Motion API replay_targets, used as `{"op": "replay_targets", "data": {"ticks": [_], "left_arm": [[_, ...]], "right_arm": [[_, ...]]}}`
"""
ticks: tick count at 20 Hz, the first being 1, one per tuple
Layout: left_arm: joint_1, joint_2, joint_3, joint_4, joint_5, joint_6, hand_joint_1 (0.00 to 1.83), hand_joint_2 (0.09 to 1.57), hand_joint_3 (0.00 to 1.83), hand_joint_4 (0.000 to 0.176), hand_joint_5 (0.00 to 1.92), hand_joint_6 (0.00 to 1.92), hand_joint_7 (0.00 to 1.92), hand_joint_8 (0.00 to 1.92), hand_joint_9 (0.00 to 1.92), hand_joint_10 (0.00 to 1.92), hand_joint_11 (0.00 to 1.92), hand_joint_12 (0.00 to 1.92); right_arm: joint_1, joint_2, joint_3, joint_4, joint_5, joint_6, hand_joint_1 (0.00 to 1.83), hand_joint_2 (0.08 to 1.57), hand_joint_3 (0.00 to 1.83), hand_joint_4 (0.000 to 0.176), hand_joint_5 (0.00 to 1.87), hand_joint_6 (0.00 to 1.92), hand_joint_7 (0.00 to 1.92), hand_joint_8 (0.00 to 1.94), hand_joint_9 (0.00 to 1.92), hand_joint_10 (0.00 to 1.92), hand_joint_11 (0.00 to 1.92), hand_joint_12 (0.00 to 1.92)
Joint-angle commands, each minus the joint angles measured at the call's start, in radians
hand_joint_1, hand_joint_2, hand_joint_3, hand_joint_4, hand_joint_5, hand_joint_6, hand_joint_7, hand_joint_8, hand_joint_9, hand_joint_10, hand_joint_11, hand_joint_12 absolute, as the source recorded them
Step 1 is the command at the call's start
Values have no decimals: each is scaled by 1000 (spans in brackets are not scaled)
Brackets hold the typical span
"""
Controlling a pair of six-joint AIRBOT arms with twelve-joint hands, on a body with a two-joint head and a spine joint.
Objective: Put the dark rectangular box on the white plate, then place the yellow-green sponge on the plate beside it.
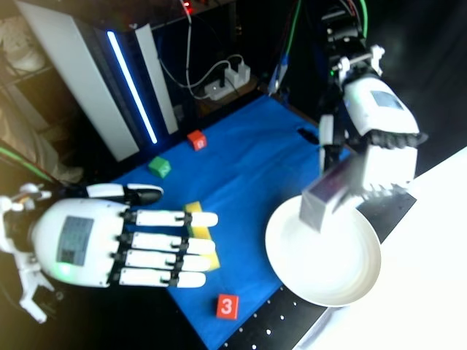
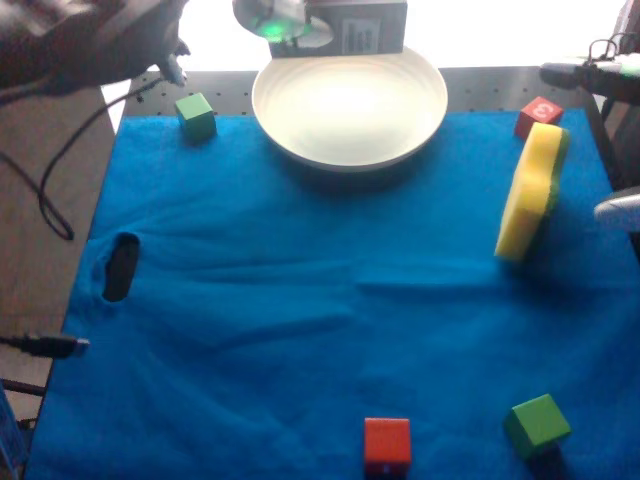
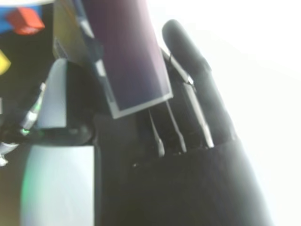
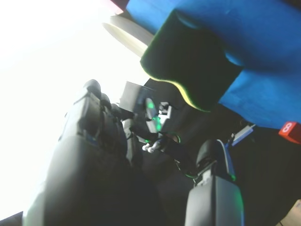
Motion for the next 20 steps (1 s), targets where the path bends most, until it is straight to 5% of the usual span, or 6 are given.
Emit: {"op": "replay_targets", "data": {"ticks": [1,6,7,10,17,20], "left_arm": [[-21,-11,16,1,-77,1,1358,1140,0,0,815,1114,936,1093,919,1222,600,1400],[-29,-84,108,2,-23,1,1220,1191,0,0,803,1057,865,1376,814,1186,755,1538],[-29,-92,120,2,-17,1,1098,1100,0,0,658,541,607,960,626,1179,547,1565],[-27,-100,138,2,0,1,832,1085,0,74,547,16,551,375,409,1088,227,1520],[-18,-66,87,0,-32,0,784,1035,2,163,324,0,414,2,400,24,0,919],[-4,-8,15,0,-83,0,832,968,0,176,269,2,329,4,296,5,0,663]], "right_arm": [[28,-11,11,31,120,22,749,999,2,95,108,3,131,12,126,18,115,68],[106,-43,39,-33,120,31,656,966,0,136,98,0,58,0,26,0,2,9],[119,-50,43,-43,120,34,656,970,0,127,101,2,82,11,24,1,0,1],[144,-69,55,-72,119,54,618,968,0,119,108,0,192,18,146,23,43,25],[148,-78,59,-83,101,54,646,959,0,112,123,0,180,0,78,0,2,3],[148,-77,65,-83,92,54,667,967,3,11,116,0,130,5,107,14,112,47]]}}
